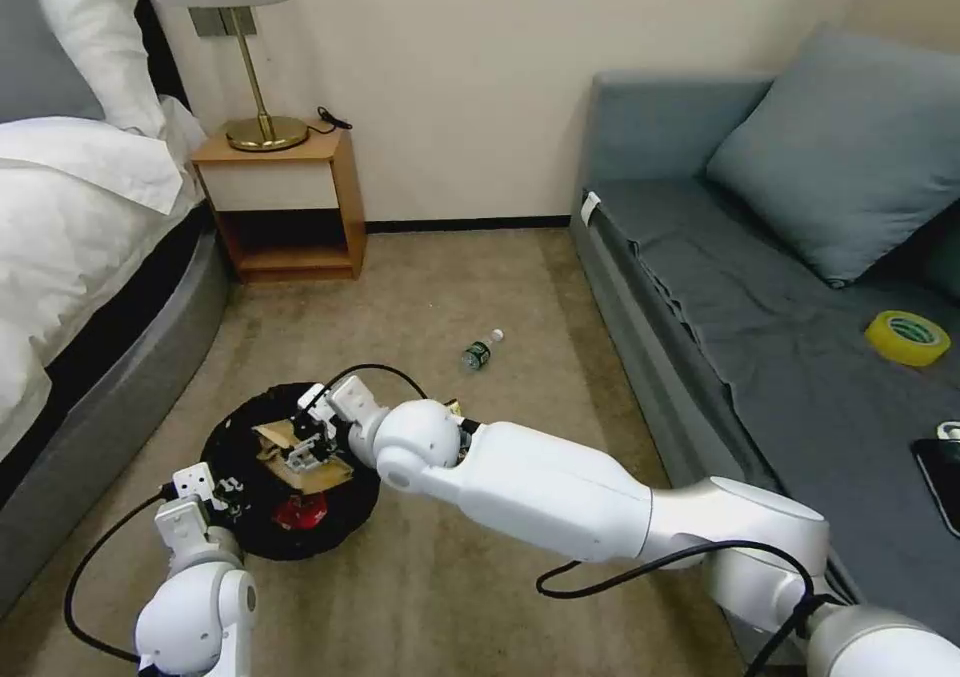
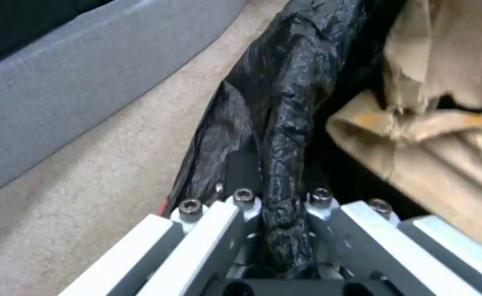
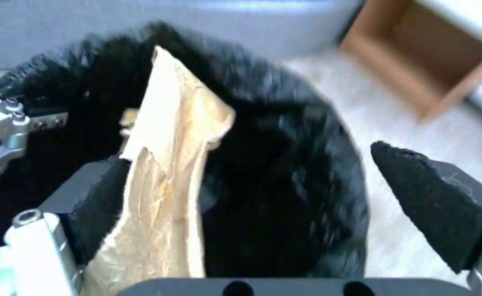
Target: Pick up the trash bin, then pick up the garbage on the floor and place it into the trash bin.
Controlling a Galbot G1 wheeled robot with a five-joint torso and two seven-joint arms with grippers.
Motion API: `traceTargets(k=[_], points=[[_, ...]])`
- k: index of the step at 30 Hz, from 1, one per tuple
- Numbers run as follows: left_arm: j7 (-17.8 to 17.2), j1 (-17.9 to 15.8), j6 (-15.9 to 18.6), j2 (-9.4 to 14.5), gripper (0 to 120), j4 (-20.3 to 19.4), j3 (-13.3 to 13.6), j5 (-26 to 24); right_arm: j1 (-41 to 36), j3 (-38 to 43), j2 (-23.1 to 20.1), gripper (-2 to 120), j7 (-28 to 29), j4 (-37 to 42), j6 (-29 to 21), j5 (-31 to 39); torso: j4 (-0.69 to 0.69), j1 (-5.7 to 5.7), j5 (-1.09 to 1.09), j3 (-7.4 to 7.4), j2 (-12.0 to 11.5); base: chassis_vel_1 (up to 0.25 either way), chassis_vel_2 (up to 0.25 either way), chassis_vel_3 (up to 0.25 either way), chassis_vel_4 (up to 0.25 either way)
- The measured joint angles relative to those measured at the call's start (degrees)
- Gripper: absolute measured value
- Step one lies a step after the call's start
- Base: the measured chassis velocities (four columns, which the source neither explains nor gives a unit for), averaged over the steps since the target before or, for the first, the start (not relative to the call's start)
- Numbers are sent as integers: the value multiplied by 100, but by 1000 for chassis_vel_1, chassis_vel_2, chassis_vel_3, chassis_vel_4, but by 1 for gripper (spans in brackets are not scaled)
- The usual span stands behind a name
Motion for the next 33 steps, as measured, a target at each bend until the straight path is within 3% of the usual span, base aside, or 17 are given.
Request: traceTargets(k=[7,10,17,23,27,30,31,33], points=[[6,-9,-54,0,2,38,-18,0,2,-243,11,100,-223,-70,1054,-1806,0,0,0,0,0,0,0,0,0],[10,-15,-56,0,2,42,-18,0,14,-272,-27,100,-343,-60,1155,-2222,0,0,0,0,0,0,0,0,0],[13,-29,-84,0,2,64,-20,9,181,-411,-138,100,-482,-33,1130,-2261,0,0,0,0,0,0,0,0,0],[15,-32,-99,0,2,77,-20,9,123,-265,-174,100,-325,2,1126,-1870,0,0,-1,0,0,0,0,0,0],[19,-39,-100,0,2,78,-38,-9,34,268,-276,100,-144,243,1127,-1306,0,0,0,0,0,0,0,0,0],[28,-33,-101,0,2,50,-68,-84,-100,941,-647,100,285,960,1071,151,1,0,1,-1,0,0,0,0,0],[28,-33,-101,0,2,50,-68,-84,-100,941,-647,100,285,960,1071,151,1,0,1,-1,0,0,0,0,0],[29,-27,-102,0,2,1,-105,-147,-516,1702,-1111,100,325,1430,1085,400,2,0,1,0,0,0,0,0,0]])
